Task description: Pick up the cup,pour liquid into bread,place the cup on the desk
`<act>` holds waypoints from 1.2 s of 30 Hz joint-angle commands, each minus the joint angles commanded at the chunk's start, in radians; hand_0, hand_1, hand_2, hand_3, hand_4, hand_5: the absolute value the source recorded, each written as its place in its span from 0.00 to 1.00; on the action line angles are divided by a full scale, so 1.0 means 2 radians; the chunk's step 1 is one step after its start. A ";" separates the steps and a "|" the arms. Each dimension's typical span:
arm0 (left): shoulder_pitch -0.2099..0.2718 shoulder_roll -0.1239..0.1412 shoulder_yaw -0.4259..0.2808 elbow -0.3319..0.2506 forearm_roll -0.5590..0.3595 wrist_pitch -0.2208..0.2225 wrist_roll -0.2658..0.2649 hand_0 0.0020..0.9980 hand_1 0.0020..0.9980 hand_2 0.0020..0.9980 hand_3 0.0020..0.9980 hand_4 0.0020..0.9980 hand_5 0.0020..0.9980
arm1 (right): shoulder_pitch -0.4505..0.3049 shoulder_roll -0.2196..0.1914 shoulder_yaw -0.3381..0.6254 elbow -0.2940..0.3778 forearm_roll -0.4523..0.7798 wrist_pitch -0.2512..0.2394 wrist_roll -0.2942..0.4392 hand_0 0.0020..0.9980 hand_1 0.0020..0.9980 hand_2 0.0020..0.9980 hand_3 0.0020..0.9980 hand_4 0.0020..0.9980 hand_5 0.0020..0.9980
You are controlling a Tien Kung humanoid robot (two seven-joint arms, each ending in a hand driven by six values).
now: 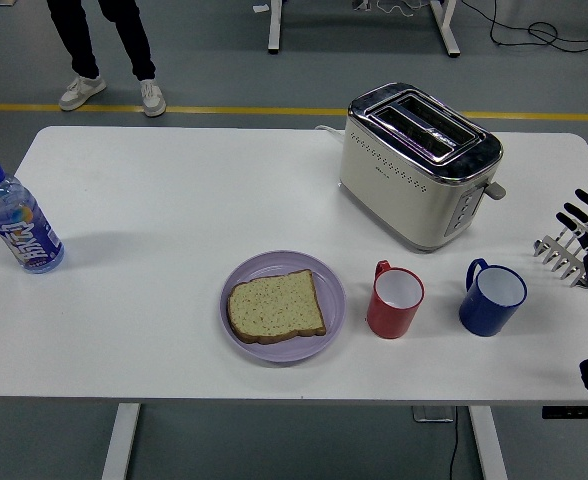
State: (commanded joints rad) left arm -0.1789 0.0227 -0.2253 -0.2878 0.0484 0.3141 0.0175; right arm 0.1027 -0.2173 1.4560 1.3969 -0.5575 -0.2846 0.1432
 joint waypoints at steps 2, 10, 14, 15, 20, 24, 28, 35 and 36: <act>0.000 0.000 -0.001 0.000 0.002 0.000 0.001 0.69 0.70 0.71 0.56 0.25 1.00 | 0.000 0.000 0.000 0.000 0.000 0.000 0.000 0.63 0.50 0.58 0.58 0.65 0.19; 0.001 -0.001 -0.004 0.000 0.008 0.000 0.003 0.69 0.70 0.71 0.56 0.25 1.00 | -0.002 -0.002 -0.004 -0.001 0.002 0.000 0.001 0.64 0.50 0.58 0.58 0.65 0.20; 0.001 -0.001 -0.006 0.000 0.011 0.000 0.003 0.69 0.70 0.71 0.56 0.25 1.00 | -0.002 -0.002 -0.004 -0.001 0.002 0.000 0.001 0.64 0.50 0.58 0.58 0.65 0.20; 0.002 -0.001 -0.006 0.000 0.011 0.000 0.004 0.69 0.70 0.71 0.56 0.25 1.00 | -0.002 -0.002 -0.004 -0.001 0.002 0.000 0.001 0.64 0.50 0.58 0.58 0.65 0.20; 0.004 -0.001 -0.010 0.000 0.017 0.001 0.005 0.69 0.70 0.71 0.56 0.25 1.00 | -0.003 -0.003 -0.005 -0.001 0.002 0.000 0.001 0.64 0.50 0.58 0.58 0.65 0.20; 0.005 -0.001 -0.012 0.000 0.022 0.001 0.007 0.69 0.70 0.71 0.56 0.25 1.00 | -0.004 -0.003 -0.006 -0.001 0.002 0.000 0.001 0.64 0.50 0.58 0.58 0.65 0.20; 0.006 -0.002 -0.014 0.000 0.025 0.000 0.008 0.69 0.70 0.70 0.56 0.25 1.00 | -0.005 -0.003 -0.006 -0.001 0.002 0.000 0.001 0.64 0.50 0.59 0.58 0.65 0.21; 0.005 -0.002 -0.010 0.000 0.018 0.000 0.006 0.69 0.70 0.70 0.56 0.25 1.00 | -0.005 -0.003 -0.005 -0.001 0.003 0.000 0.002 0.64 0.50 0.59 0.58 0.65 0.21; 0.005 -0.002 -0.009 0.000 0.016 0.000 0.006 0.69 0.70 0.70 0.56 0.25 1.00 | -0.005 -0.003 -0.005 -0.001 0.003 0.000 0.002 0.64 0.50 0.59 0.58 0.65 0.21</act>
State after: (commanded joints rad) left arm -0.1693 0.0194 -0.2432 -0.2885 0.0810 0.3138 0.0292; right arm 0.0930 -0.2230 1.4460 1.3951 -0.5522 -0.2855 0.1468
